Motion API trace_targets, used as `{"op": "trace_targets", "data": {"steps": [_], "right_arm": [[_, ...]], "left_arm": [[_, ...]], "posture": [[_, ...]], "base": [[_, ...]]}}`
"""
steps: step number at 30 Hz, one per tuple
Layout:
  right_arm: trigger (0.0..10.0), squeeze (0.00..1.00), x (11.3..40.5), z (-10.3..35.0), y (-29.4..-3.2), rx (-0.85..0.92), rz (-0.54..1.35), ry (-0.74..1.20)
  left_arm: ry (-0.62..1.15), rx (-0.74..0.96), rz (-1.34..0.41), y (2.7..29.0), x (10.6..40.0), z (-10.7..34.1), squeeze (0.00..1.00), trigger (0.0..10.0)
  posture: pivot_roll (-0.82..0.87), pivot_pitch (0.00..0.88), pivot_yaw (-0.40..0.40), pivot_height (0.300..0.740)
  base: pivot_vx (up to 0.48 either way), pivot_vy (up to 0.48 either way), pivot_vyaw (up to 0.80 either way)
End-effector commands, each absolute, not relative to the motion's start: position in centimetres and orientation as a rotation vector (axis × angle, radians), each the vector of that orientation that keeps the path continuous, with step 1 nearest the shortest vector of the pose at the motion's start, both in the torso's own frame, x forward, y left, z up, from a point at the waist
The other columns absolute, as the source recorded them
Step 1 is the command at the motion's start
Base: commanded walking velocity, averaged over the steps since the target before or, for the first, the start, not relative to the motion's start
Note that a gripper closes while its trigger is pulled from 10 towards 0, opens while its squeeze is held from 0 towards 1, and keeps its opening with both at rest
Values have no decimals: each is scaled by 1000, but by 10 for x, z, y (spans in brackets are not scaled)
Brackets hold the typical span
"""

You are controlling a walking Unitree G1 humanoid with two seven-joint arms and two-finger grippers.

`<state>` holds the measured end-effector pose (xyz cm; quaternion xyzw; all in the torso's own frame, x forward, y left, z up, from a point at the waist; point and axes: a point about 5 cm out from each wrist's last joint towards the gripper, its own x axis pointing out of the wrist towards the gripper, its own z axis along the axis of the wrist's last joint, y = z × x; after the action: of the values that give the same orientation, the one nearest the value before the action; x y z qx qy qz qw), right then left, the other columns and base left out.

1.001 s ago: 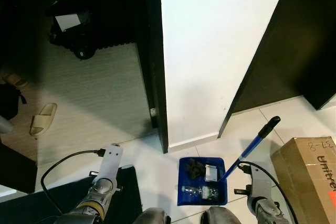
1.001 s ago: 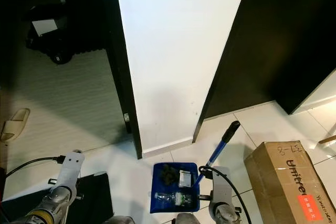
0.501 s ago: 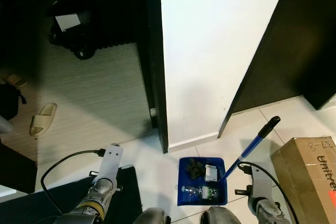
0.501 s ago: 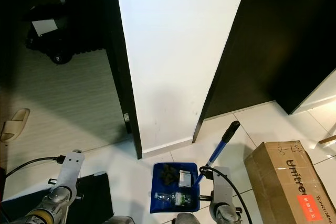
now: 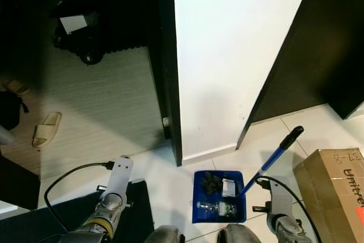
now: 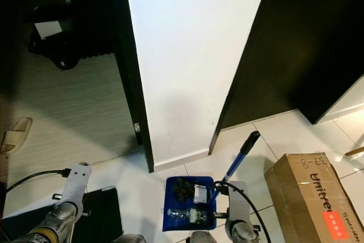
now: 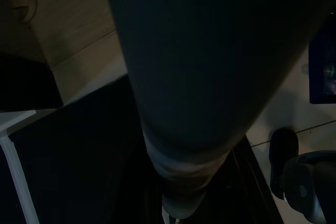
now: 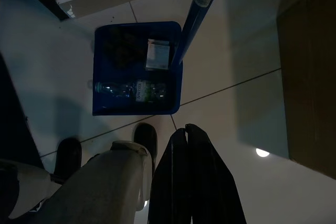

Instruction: Sweep floor

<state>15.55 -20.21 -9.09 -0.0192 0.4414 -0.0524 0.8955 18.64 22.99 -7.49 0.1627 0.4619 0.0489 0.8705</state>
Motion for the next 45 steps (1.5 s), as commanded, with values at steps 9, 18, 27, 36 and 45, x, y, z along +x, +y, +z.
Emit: {"op": "trace_targets", "data": {"steps": [9,18,27,36,45], "right_arm": [[10000,0,155,-91,-205,-46,-104,927],[10000,0,154,-91,-206,-50,-99,932],[10000,0,155,-91,-206,-51,-100,936],[10000,0,159,-90,-203,-50,-95,921],[10000,0,160,-89,-203,-53,-98,915]], "left_arm": [[993,369,109,237,182,-75,0,10000],[992,368,109,236,183,-75,0,10000],[991,366,109,236,184,-75,0,10000],[989,365,108,235,184,-75,0,10000],[988,365,106,235,186,-75,0,10000]], "posture": [[72,0,2,740],[72,0,0,740],[72,0,-1,740],[69,0,-1,740],[66,0,0,740]], "base": [[0,0,0],[0,0,0],[0,0,0],[0,0,0],[0,0,0]]}}
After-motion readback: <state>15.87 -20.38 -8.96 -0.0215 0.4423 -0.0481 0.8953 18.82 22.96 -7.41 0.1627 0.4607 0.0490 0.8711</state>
